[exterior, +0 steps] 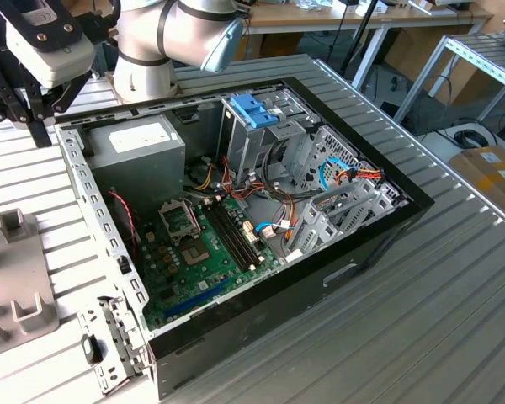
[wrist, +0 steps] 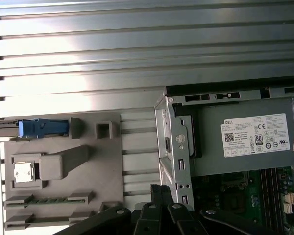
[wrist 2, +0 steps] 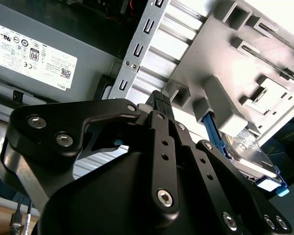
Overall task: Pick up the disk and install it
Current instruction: 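Reach for the disk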
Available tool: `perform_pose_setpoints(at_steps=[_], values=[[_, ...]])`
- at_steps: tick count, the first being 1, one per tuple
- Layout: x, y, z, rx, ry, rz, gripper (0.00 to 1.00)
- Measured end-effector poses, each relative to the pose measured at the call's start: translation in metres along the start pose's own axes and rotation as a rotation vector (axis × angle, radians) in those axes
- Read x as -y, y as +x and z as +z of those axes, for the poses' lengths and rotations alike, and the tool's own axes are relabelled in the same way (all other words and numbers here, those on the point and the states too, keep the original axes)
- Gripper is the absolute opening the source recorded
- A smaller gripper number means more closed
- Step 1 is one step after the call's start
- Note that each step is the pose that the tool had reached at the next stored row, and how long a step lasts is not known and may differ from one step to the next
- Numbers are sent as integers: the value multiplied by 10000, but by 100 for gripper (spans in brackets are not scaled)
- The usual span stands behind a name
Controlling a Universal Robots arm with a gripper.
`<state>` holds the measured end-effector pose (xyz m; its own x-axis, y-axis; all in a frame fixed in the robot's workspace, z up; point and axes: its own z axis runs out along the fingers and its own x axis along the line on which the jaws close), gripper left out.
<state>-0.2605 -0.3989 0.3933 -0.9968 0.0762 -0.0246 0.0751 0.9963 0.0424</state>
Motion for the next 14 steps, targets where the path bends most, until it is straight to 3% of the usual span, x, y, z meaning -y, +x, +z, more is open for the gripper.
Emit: perform_pose_setpoints(at_steps=[14], values=[[3, 34, -1, 0, 0, 0, 11]])
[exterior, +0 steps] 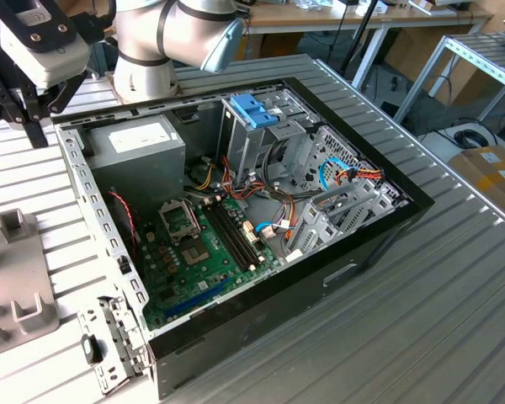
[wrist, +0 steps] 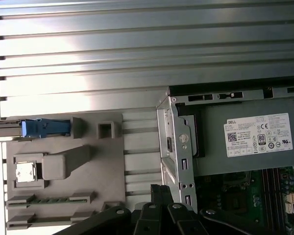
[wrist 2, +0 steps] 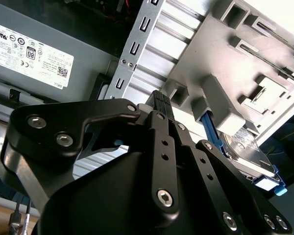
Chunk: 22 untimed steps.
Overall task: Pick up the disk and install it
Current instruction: 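Reach for the disk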
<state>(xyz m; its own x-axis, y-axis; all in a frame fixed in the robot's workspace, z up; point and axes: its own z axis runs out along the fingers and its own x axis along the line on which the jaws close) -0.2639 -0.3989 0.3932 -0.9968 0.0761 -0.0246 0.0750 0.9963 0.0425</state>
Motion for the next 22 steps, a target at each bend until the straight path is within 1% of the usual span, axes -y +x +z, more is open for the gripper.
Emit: perform_pose_setpoints(at_steps=[22], values=[[4, 56, -1, 0, 0, 0, 11]])
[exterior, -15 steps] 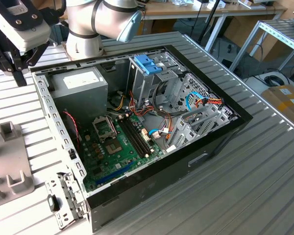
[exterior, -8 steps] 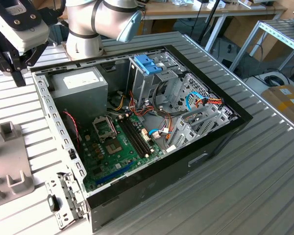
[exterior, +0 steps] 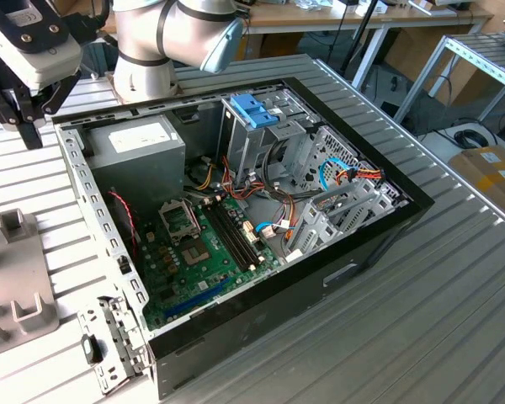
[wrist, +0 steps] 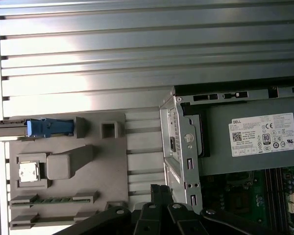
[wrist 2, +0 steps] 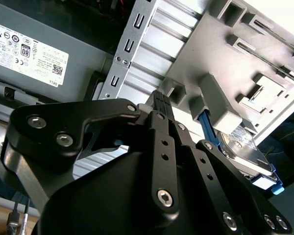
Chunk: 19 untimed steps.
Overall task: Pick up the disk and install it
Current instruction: 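Reach for the disk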
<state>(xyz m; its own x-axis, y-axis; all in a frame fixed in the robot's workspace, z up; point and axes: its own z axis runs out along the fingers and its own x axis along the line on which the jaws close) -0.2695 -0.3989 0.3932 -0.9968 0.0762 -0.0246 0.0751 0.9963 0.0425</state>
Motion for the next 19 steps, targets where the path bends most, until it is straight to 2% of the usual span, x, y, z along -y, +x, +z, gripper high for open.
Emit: perform_pose_setpoints(at_steps=[7, 19], values=[[3, 45, -1, 0, 0, 0, 11], [6, 74, -2, 0, 1, 0, 11]])
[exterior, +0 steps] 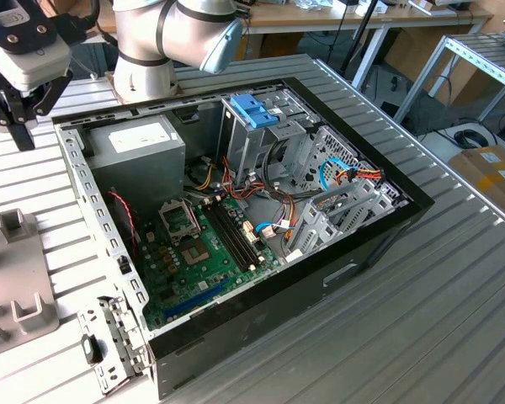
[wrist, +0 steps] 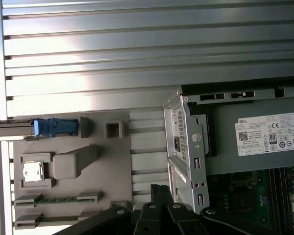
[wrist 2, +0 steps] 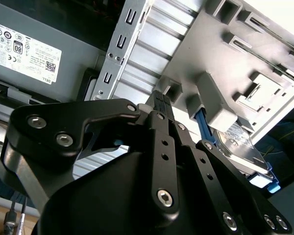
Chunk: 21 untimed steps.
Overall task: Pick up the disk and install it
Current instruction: 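Reach for the disk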
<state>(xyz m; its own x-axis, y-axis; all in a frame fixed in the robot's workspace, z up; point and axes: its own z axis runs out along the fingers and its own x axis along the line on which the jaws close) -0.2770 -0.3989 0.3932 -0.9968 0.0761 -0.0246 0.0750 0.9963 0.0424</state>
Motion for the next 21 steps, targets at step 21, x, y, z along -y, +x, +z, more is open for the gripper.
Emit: perform_pose_setpoints(at_steps=[21], values=[[4, 58, -1, 1, -1, 0, 11]])
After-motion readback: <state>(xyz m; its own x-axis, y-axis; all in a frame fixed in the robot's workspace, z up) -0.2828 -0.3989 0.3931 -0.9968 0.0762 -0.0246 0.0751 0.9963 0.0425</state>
